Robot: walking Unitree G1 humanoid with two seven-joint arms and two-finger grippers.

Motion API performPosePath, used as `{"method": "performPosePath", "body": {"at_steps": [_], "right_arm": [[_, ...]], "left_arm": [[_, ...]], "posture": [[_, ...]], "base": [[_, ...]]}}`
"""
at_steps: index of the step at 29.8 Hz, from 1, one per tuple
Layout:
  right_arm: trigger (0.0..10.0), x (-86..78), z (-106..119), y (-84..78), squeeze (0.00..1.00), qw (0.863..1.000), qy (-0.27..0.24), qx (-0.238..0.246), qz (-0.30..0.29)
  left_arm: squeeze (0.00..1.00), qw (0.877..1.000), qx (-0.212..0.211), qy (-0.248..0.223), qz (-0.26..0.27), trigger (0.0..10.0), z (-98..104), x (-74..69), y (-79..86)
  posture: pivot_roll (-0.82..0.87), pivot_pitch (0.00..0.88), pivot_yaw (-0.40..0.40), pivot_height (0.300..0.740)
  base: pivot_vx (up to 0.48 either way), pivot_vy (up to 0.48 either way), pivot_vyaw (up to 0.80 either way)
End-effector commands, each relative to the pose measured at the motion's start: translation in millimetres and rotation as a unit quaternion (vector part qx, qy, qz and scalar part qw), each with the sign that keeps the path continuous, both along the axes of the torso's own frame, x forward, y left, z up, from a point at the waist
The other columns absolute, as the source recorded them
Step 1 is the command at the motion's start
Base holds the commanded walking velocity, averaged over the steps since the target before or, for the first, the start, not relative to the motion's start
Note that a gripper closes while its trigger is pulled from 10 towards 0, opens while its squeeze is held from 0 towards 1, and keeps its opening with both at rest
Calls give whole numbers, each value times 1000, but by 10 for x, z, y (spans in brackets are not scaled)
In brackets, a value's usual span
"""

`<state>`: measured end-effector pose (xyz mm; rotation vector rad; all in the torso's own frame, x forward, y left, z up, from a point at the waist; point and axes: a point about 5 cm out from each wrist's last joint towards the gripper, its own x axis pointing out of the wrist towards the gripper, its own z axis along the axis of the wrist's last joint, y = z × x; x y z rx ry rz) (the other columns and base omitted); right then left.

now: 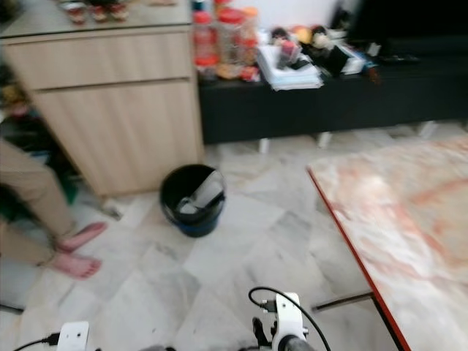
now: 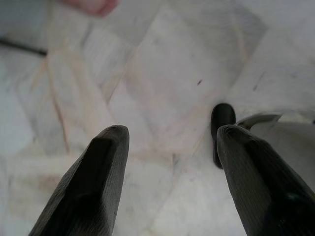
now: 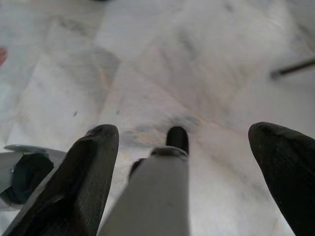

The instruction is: Picking trash to rubbish bin

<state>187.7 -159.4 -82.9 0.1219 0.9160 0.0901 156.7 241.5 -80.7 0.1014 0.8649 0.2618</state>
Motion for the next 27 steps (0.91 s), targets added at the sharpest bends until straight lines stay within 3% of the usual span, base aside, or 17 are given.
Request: {"method": "performPosePath", "body": {"at_steps": [1,24,27], "right_arm": [[10000,-36,-21,14,0,1000,9,2,-3],[10000,-41,-22,-8,0,1000,10,-1,-7],[10000,-29,-17,-13,0,1000,7,0,-14]], "left_arm": [[0,1000,1,9,9,10000,-17,-51,26],[0,1000,12,16,17,10000,-16,-48,45],[0,1000,16,17,14,10000,-14,-45,49]], "posture": [[126,163,-22,740],[125,156,-20,740],[122,157,-18,740]], "base": [[0,0,-775],[0,0,-775],[0,347,-775]]}}
